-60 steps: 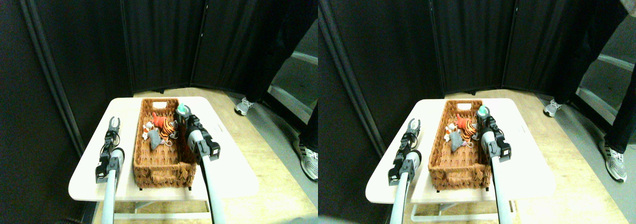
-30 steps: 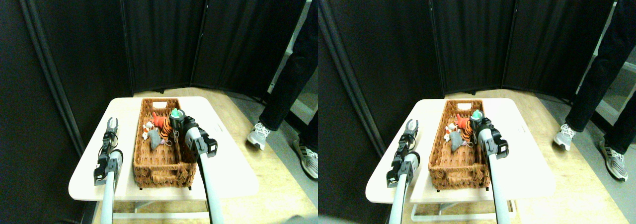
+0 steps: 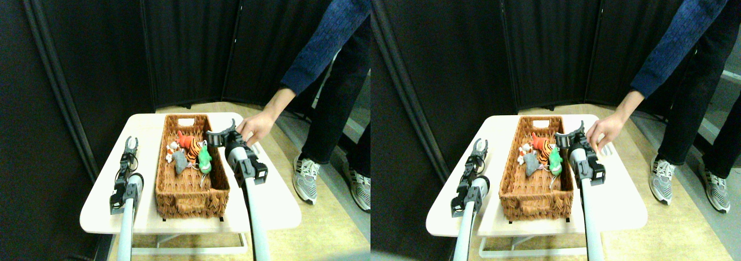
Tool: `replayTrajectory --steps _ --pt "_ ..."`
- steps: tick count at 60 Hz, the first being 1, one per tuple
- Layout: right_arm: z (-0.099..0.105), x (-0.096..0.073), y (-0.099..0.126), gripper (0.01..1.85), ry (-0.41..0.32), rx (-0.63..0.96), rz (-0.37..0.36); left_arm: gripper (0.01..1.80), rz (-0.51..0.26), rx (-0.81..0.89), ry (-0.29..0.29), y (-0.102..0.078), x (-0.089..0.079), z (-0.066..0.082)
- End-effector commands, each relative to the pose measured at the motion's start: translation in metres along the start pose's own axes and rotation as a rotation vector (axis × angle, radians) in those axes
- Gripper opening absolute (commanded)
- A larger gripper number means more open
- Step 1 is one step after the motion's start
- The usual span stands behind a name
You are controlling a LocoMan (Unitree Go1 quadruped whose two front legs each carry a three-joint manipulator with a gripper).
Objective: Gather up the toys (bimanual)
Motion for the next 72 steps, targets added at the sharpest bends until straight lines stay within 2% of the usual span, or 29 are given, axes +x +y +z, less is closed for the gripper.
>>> replayTrajectory --steps 1,3,6,11,25,28,38,46,50,54,66,72 --pt "0.014 -0.001 0.003 0.8 -0.071 -0.001 0.043 0.08 -0.031 0.002 -0.001 -0.008 0.003 -0.002" --pt "0.023 -0.004 -0.001 0.66 -0.154 0.016 0.037 0.08 -0.035 -0.002 0.003 -0.008 0.003 -0.002" --pt "0.029 -0.005 -0.005 0.56 -0.179 0.004 0.039 0.08 -0.035 -0.002 0.008 -0.008 0.003 -0.003" --pt "0.041 -0.007 -0.015 0.54 -0.209 0.01 0.031 0.08 -0.034 -0.001 0.01 -0.008 0.004 -0.004" --pt "0.048 -0.015 -0.037 0.63 -0.241 0.009 -0.011 0.08 -0.032 -0.007 0.027 -0.01 0.006 -0.007" --pt "0.048 -0.017 -0.041 0.61 -0.263 0.019 -0.036 0.07 -0.033 -0.007 0.03 -0.01 0.006 -0.008" --pt "0.045 -0.018 -0.057 0.59 -0.258 0.046 -0.085 0.09 -0.035 0.007 0.018 -0.011 0.005 -0.01" --pt "0.042 -0.014 -0.07 0.68 -0.235 0.031 -0.118 0.08 -0.039 0.008 0.021 -0.012 0.004 -0.011" --pt "0.041 -0.009 -0.077 0.65 -0.244 0.043 -0.131 0.07 -0.031 -0.006 0.02 -0.012 0.003 -0.011" --pt "0.042 -0.005 -0.085 0.72 -0.26 0.053 -0.159 0.07 -0.031 -0.01 0.017 -0.012 0.002 -0.011" --pt "0.044 0.009 -0.108 0.63 -0.302 0.119 -0.23 0.06 -0.031 0.007 0.009 -0.01 -0.002 -0.008" --pt "0.045 0.012 -0.11 0.65 -0.324 0.12 -0.254 0.06 -0.031 -0.009 0.016 -0.009 -0.003 -0.006"
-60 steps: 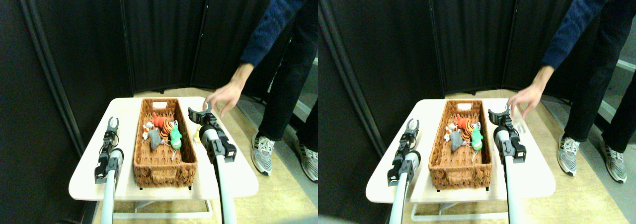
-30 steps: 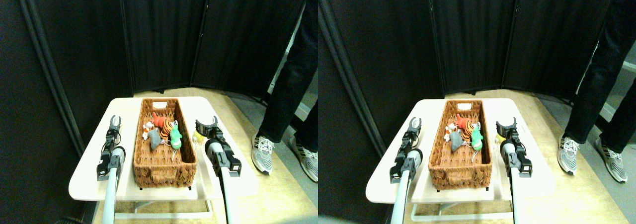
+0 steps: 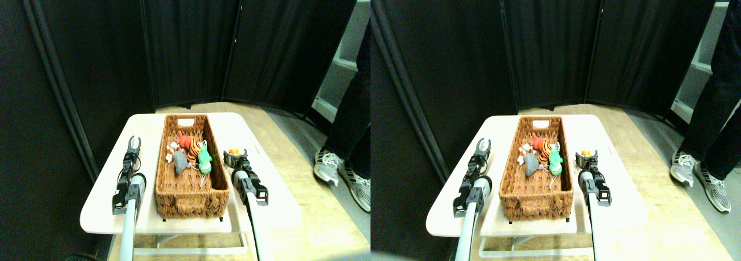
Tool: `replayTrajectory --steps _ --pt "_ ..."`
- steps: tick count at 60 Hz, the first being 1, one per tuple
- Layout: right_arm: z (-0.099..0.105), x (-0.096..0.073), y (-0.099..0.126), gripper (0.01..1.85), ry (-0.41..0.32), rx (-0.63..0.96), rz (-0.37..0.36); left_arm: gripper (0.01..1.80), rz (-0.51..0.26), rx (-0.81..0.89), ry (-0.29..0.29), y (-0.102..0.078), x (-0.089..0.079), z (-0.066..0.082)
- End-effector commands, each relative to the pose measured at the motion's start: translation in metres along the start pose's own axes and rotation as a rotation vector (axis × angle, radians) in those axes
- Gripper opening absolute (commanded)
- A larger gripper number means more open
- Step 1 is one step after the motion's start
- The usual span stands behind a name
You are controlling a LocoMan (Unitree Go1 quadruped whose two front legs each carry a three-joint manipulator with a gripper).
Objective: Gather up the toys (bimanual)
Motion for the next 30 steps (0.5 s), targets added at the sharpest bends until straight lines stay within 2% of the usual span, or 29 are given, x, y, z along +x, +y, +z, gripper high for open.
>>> replayTrajectory --steps 1,10,17,20,23,24,27,30 --pt "0.0 0.007 0.001 0.65 -0.034 -0.003 -0.009 0.07 -0.024 -0.016 -0.015 -0.005 -0.001 0.003" --pt "0.003 0.015 -0.003 0.66 -0.047 0.006 -0.036 0.07 -0.028 -0.016 -0.018 -0.004 -0.001 0.004" --pt "0.005 0.021 -0.007 0.63 -0.083 0.024 -0.071 0.08 -0.034 -0.003 -0.007 -0.004 0.001 0.003" --pt "0.005 0.021 -0.007 0.52 -0.108 0.029 -0.086 0.08 -0.025 -0.011 -0.014 -0.004 0.002 0.003" --pt "0.005 0.02 -0.004 0.25 -0.126 0.012 -0.098 0.07 -0.021 -0.021 -0.018 -0.005 0.003 0.002" --pt "0.005 0.02 -0.004 0.25 -0.126 0.012 -0.098 0.07 -0.021 -0.021 -0.018 -0.005 0.003 0.002" --pt "0.005 0.018 -0.001 0.06 -0.153 0.005 -0.097 0.07 -0.021 -0.022 -0.018 -0.006 0.004 0.001" --pt "0.005 0.019 0.0 0.04 -0.186 0.014 -0.097 0.07 -0.021 -0.025 -0.017 -0.006 0.004 0.001"
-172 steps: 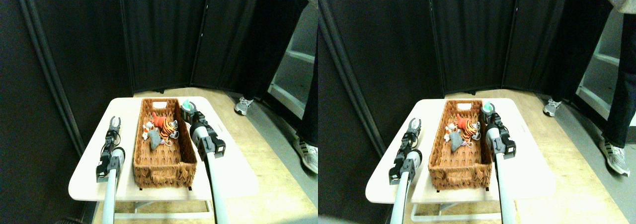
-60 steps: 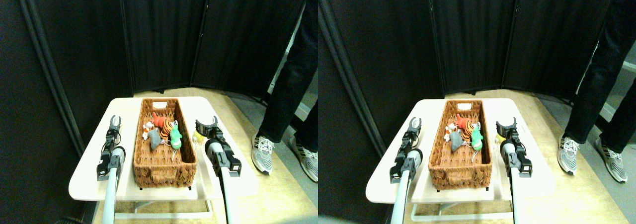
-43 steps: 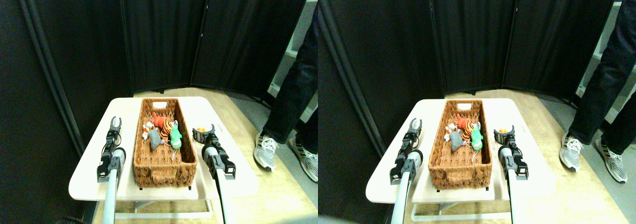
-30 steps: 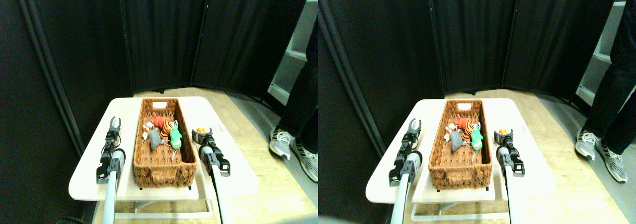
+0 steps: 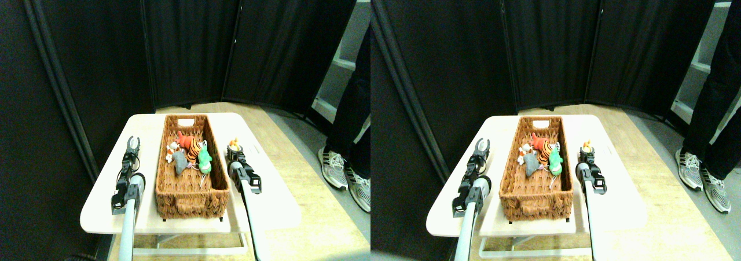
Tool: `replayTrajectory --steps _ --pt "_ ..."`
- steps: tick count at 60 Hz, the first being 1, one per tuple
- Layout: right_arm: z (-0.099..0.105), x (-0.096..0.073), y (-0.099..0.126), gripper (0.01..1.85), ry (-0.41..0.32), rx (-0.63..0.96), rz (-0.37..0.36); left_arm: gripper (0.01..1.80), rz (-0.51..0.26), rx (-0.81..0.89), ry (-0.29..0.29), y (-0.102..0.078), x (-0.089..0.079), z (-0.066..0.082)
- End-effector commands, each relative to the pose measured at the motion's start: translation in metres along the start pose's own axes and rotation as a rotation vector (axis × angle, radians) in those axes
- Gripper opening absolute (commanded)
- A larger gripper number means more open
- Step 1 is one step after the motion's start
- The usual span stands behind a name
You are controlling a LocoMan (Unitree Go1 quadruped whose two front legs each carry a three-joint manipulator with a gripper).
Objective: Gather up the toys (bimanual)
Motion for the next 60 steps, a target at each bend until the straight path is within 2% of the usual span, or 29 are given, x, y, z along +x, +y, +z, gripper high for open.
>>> replayTrajectory --steps 1,6,16,18,22,27,36,42,52,55,57,58,60 --pt "-0.001 -0.001 0.002 0.05 -0.048 -0.011 -0.012 0.08 -0.022 -0.002 -0.008 -0.005 0.004 -0.001" --pt "-0.001 -0.003 0.006 0.02 -0.045 0.004 0.016 0.07 -0.028 0.012 0.003 -0.005 0.006 -0.001" --pt "0.0 -0.018 0.024 0.01 0.033 0.012 0.12 0.07 -0.026 0.01 0.001 -0.007 0.006 -0.001" --pt "0.0 -0.019 0.026 0.01 0.032 0.029 0.123 0.07 -0.025 0.009 0.003 -0.007 0.006 -0.001" --pt "-0.001 -0.026 0.036 0.01 0.05 0.008 0.16 0.07 -0.025 0.007 0.0 -0.006 0.005 -0.001" --pt "-0.003 -0.036 0.051 0.01 0.124 -0.012 0.232 0.06 -0.026 0.016 0.001 -0.006 0.003 -0.001" --pt "-0.008 -0.052 0.072 0.01 0.161 -0.047 0.287 0.08 -0.026 0.012 0.002 -0.005 0.001 0.0" --pt "-0.009 -0.056 0.076 0.01 0.143 -0.055 0.283 0.08 -0.038 0.023 0.001 -0.005 0.001 0.0" --pt "-0.008 -0.05 0.067 0.01 0.141 -0.047 0.262 0.08 -0.04 0.017 0.0 -0.004 -0.001 0.002" --pt "-0.006 -0.046 0.064 0.02 0.141 -0.101 0.244 0.08 -0.037 0.021 -0.006 -0.004 -0.001 0.003" --pt "-0.005 -0.042 0.062 0.17 0.147 -0.142 0.215 0.07 -0.046 0.021 -0.006 -0.004 -0.001 0.002" --pt "-0.005 -0.042 0.062 0.17 0.147 -0.142 0.215 0.07 -0.046 0.021 -0.006 -0.004 -0.001 0.002" --pt "-0.003 -0.035 0.058 0.42 0.173 -0.169 0.18 0.06 -0.048 0.017 -0.004 -0.003 -0.001 0.002"
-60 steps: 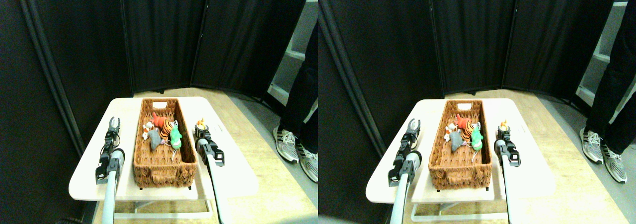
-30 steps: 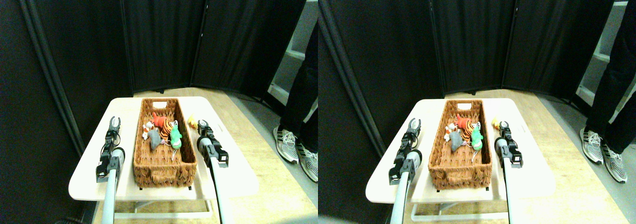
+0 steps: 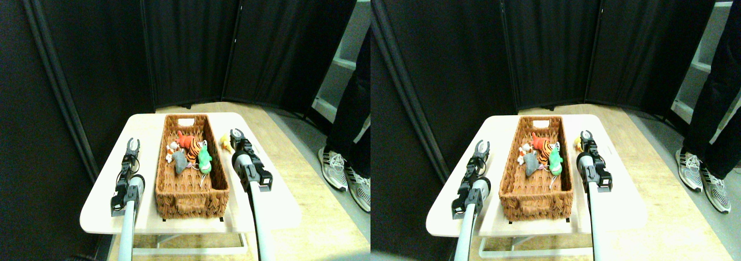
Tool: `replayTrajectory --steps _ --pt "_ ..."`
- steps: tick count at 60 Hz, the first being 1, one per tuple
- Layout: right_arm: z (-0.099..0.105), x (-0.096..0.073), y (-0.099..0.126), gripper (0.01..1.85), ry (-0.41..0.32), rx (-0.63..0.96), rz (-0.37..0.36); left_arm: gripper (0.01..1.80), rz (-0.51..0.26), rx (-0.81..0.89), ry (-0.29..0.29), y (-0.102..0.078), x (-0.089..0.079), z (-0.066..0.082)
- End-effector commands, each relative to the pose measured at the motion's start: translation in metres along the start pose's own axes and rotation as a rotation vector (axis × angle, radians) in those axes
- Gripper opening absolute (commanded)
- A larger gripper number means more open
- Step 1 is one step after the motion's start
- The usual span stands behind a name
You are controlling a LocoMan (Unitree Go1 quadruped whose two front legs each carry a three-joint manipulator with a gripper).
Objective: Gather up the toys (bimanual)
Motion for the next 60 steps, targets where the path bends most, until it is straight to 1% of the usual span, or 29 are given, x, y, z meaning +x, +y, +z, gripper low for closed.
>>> replayTrajectory --steps 1,2,3,4,5,7,10,13,16,19,20,23,30,32,36,38,42,47,50,54,57,60 --pt "0.003 0.012 -0.007 0.47 0.041 -0.015 -0.045 0.06 -0.063 -0.004 -0.007 -0.009 0.001 0.001" --pt "0.003 0.012 -0.007 0.47 0.041 -0.015 -0.045 0.06 -0.063 -0.004 -0.007 -0.009 0.001 0.001" --pt "0.004 0.015 -0.01 0.59 0.047 -0.026 -0.069 0.06 -0.061 -0.006 -0.009 -0.008 0.001 0.001" --pt "0.004 0.015 -0.01 0.59 0.047 -0.026 -0.069 0.06 -0.061 -0.006 -0.009 -0.008 0.001 0.001" --pt "0.004 0.018 -0.011 0.65 0.053 -0.027 -0.086 0.06 -0.06 -0.005 -0.008 -0.008 0.001 0.001" --pt "0.004 0.021 -0.014 0.68 0.068 -0.015 -0.103 0.06 -0.06 -0.005 -0.003 -0.009 0.001 0.002" --pt "0.005 0.028 -0.019 0.63 0.095 0.002 -0.114 0.07 -0.056 -0.016 0.0 -0.009 0.0 0.002" --pt "0.005 0.031 -0.021 0.65 0.111 0.007 -0.12 0.07 -0.054 -0.011 -0.002 -0.009 0.0 0.003" --pt "0.005 0.037 -0.026 0.61 0.145 0.013 -0.134 0.07 -0.056 -0.006 -0.003 -0.009 0.0 0.004" --pt "0.006 0.039 -0.028 0.64 0.189 0.007 -0.144 0.08 -0.056 -0.005 -0.009 -0.009 -0.001 0.004" --pt "0.006 0.04 -0.028 0.64 0.193 0.004 -0.143 0.08 -0.055 -0.006 -0.011 -0.009 -0.001 0.004" --pt "0.006 0.042 -0.029 0.61 0.194 -0.009 -0.138 0.08 -0.051 -0.008 -0.018 -0.009 -0.002 0.004" --pt "0.005 0.051 -0.034 0.5 0.197 0.01 -0.173 0.08 -0.057 -0.013 -0.018 -0.008 -0.003 0.004" --pt "0.004 0.054 -0.037 0.53 0.182 0.027 -0.197 0.07 -0.057 -0.009 -0.023 -0.008 -0.003 0.004" --pt "0.002 0.056 -0.042 0.5 0.184 0.017 -0.206 0.07 -0.064 -0.001 -0.02 -0.008 -0.004 0.004" --pt "0.001 0.057 -0.044 0.53 0.177 0.017 -0.216 0.07 -0.065 0.003 -0.023 -0.008 -0.004 0.004" --pt "0.0 0.059 -0.048 0.52 0.166 0.01 -0.232 0.06 -0.067 -0.002 -0.019 -0.007 -0.004 0.004" --pt "-0.001 0.061 -0.052 0.5 0.158 0.025 -0.251 0.06 -0.062 -0.011 -0.023 -0.007 -0.005 0.004" --pt "-0.001 0.063 -0.056 0.45 0.149 0.033 -0.266 0.06 -0.063 -0.009 -0.021 -0.007 -0.005 0.004" --pt "0.0 0.065 -0.058 0.46 0.152 0.036 -0.277 0.06 -0.062 -0.011 -0.022 -0.008 -0.005 0.004" --pt "-0.001 0.066 -0.061 0.48 0.139 0.024 -0.29 0.06 -0.063 -0.016 -0.019 -0.008 -0.004 0.004" --pt "-0.001 0.067 -0.063 0.5 0.146 0.025 -0.289 0.05 -0.063 -0.013 -0.018 -0.008 -0.004 0.004"
